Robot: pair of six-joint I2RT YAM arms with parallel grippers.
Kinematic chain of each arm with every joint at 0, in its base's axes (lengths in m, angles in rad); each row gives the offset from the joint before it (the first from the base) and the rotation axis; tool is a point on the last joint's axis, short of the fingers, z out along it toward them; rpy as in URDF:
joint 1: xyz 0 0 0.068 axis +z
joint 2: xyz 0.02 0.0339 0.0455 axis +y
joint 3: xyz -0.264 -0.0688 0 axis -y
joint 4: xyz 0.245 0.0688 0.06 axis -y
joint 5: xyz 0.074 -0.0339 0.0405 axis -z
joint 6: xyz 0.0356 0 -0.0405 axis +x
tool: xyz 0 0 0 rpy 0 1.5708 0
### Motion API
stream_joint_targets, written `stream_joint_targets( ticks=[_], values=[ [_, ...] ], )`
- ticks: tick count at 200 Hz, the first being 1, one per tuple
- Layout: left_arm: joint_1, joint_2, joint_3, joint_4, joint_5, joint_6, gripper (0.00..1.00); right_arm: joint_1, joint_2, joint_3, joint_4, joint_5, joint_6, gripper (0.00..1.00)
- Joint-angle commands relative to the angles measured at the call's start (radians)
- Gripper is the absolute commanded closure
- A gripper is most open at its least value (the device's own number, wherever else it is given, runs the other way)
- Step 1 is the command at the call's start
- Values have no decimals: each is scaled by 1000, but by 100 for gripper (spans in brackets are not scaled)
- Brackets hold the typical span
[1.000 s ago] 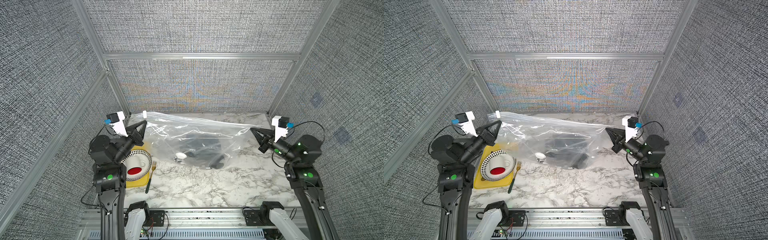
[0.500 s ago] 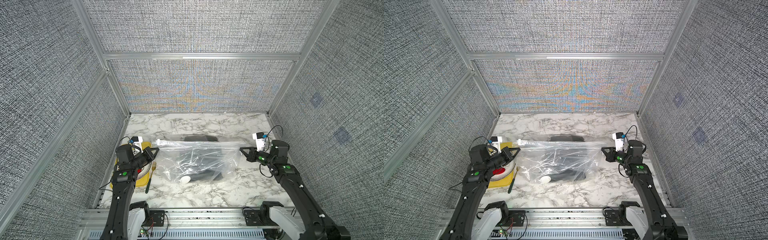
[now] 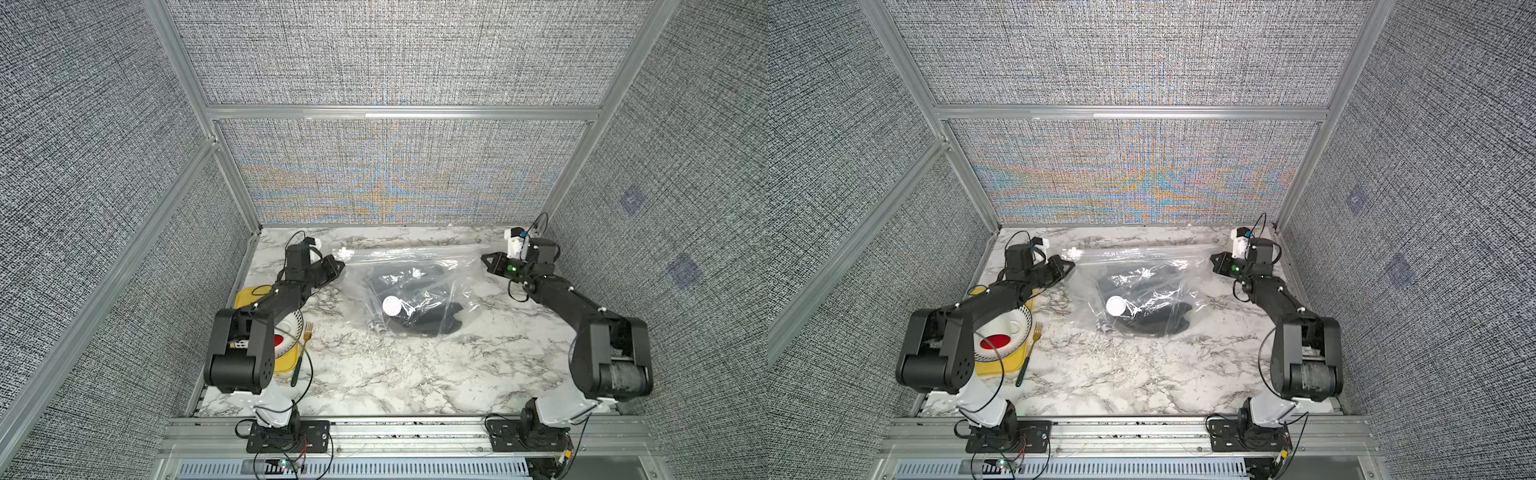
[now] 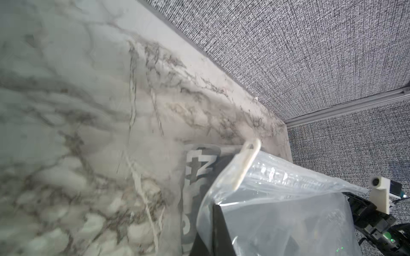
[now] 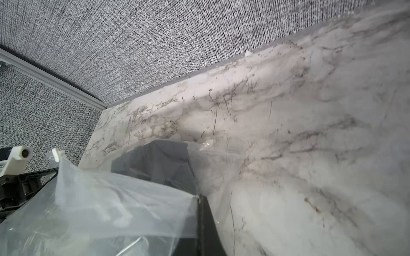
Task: Place the folded shirt into the vacuum bag
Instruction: Adjust the vacuum bag at the center of the board, then close the vacuum bag at the center of the board.
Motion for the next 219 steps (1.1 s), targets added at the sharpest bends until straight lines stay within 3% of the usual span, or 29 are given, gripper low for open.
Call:
stream_joint_targets(
  ticks=[1,31,65,106,114,115,134,140,145,174,197,219],
  values=[
    [15,106,140,28,-168,61,100,-34,73,119,74,170,-23,100],
    [14,162,297,-81,-137,107,100,-35,87,220,-23,130,-52,100],
    [14,-36,125,-42,-70,116,100,-41,-120,52,-43,98,-87,100],
    [12,-337,-61,-124,126,149,100,-39,-372,-100,-222,43,-131,100],
    [12,-399,-92,-155,131,164,100,-38,-410,-113,-291,60,-157,81],
    [12,-406,-94,-159,131,166,100,-39,-414,-114,-291,63,-159,75],
    [12,-504,-113,-265,150,234,100,-40,-509,-127,-388,159,-166,42],
    [11,-525,-113,-285,169,248,100,-39,-543,-126,-401,199,-145,14],
    [12,-543,-117,-289,189,255,100,-39,-573,-126,-403,227,-128,2],
    [10,-634,-129,-278,276,277,100,-30,-735,-68,-411,291,-1,1],
    [8,-653,-122,-238,301,279,100,-17,-809,25,-381,146,50,1],
    [8,-638,-121,-179,363,304,100,29,-790,141,-338,-97,97,1]
  ],
)
